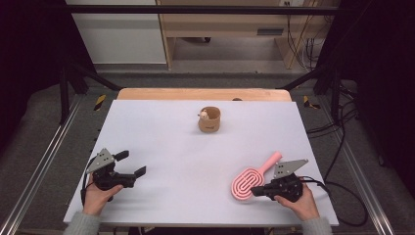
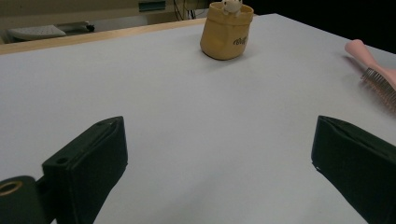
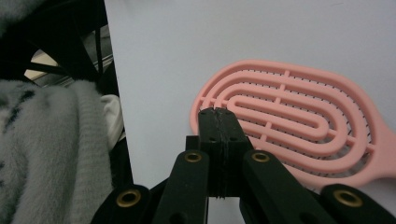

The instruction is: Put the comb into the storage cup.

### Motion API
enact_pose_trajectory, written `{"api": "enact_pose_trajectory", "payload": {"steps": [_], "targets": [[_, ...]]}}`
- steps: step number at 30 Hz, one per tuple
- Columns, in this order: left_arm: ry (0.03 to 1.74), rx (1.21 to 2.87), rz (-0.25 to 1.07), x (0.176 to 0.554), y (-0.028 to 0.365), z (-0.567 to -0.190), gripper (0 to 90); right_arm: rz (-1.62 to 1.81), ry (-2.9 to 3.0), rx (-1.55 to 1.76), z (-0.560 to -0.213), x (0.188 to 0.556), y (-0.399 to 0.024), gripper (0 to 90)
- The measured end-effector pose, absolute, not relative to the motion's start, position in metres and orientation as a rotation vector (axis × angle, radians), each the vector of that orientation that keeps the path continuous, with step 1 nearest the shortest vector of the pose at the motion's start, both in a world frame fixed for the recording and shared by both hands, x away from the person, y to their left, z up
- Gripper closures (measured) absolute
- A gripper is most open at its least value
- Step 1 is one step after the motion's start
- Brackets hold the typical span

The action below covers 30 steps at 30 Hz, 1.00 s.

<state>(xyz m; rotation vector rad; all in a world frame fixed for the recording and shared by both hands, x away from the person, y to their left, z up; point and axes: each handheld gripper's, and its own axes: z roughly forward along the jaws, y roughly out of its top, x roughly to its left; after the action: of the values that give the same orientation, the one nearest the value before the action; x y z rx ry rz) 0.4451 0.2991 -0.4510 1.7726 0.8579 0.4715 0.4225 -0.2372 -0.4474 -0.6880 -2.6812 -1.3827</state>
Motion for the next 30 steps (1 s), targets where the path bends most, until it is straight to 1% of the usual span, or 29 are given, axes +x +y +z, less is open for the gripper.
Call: {"api": "enact_pose_trajectory", "payload": {"steps": [7,20,30], "targets": [[0.858,1.773,0.473,0.445,0.299,-0.451,3.6,-1.297,-2.721,-0.666,-0.454,0.424,-0.231,90.0],[0.862,1.775,0.474,0.445,0.299,-0.451,3.7,-1.346,-2.736,-0.652,-0.456,0.425,-0.221,90.0],[0.863,1.779,0.474,0.446,0.299,-0.452,3.8,-1.386,-2.764,-0.710,-0.458,0.429,-0.215,90.0]]}}
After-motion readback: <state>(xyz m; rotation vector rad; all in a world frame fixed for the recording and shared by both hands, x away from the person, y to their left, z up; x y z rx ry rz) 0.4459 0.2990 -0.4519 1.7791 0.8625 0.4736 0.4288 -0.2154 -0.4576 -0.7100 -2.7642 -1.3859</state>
